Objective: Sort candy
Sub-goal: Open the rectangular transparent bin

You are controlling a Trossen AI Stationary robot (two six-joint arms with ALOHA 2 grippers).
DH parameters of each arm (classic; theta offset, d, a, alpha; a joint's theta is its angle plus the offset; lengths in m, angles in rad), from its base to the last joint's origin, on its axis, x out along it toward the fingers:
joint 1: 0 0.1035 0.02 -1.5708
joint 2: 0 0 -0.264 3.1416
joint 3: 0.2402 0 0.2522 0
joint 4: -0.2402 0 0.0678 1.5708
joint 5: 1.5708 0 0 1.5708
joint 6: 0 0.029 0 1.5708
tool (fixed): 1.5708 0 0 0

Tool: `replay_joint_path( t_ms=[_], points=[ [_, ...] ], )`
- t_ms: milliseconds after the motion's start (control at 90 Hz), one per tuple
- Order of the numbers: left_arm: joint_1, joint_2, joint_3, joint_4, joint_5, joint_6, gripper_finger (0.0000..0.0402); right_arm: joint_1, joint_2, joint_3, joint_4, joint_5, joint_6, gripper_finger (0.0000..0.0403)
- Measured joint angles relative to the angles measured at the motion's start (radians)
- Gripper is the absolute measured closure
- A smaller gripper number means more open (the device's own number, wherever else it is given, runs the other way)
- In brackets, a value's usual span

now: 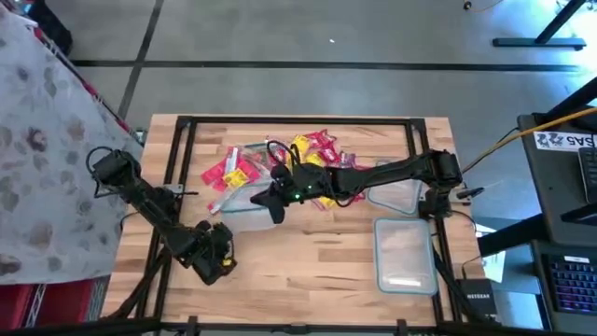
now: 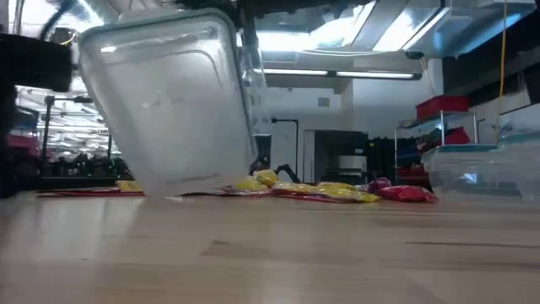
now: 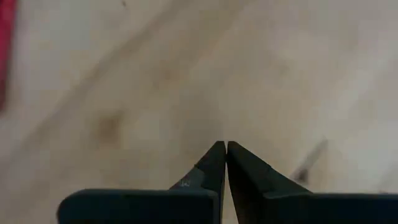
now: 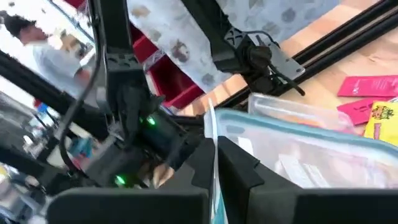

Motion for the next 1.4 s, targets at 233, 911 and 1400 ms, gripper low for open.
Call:
replay_joint_path(
  t_ms=[233, 911, 1400],
  points=[
    [-0.046, -0.013, 0.000, 0.003, -0.015, -0.157, 0.0402, 0.037, 0.023, -0.001, -0.152, 0.034, -0.103, 0.0403],
    [-0.017, -0.263, 0.061, 0.100, -0.042, -0.238, 0.0402, 0.075, 0.065, 0.072, -0.281, -0.138, -0.413, 0.0263],
    [0.105, -0.298, 0.115, 0.066, -0.144, -0.029, 0.0402, 0.089, 0.001, 0.107, -0.899, -0.342, -0.257, 0.0164]
  ],
)
